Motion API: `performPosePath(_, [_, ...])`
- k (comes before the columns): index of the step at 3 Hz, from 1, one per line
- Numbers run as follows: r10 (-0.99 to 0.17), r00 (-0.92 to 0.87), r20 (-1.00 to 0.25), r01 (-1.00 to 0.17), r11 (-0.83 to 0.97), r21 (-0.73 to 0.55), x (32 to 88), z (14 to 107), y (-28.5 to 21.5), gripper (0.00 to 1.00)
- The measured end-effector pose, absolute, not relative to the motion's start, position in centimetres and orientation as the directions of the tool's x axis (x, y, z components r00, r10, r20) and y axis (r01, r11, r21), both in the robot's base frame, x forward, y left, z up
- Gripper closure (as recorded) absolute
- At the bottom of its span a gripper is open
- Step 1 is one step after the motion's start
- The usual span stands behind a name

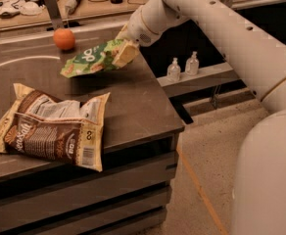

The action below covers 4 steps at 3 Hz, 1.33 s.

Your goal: Move green rice chip bag near brown chip bag

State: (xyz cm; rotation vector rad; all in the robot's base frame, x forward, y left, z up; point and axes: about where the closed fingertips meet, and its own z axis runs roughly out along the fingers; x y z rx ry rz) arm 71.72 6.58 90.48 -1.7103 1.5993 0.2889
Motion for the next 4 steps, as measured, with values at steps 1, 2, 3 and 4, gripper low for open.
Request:
performPosePath(1, [-0.73, 0.23, -0.644, -0.926, 0.038, -0.375, 69.7, 90.0, 8.5, 0.58])
performPosePath(2, [-0.717, 0.263, -0.645, -0.922, 0.011, -0.388, 68.4, 89.8, 9.6, 0.35])
performPosePath(3, [-0.717, 0.264, -0.645, -0.923, 0.007, -0.385, 68.3, 89.6, 9.8, 0.12])
performPosePath(4, [-0.716, 0.265, -0.646, -0.924, 0.002, -0.382, 68.2, 89.3, 10.1, 0.0])
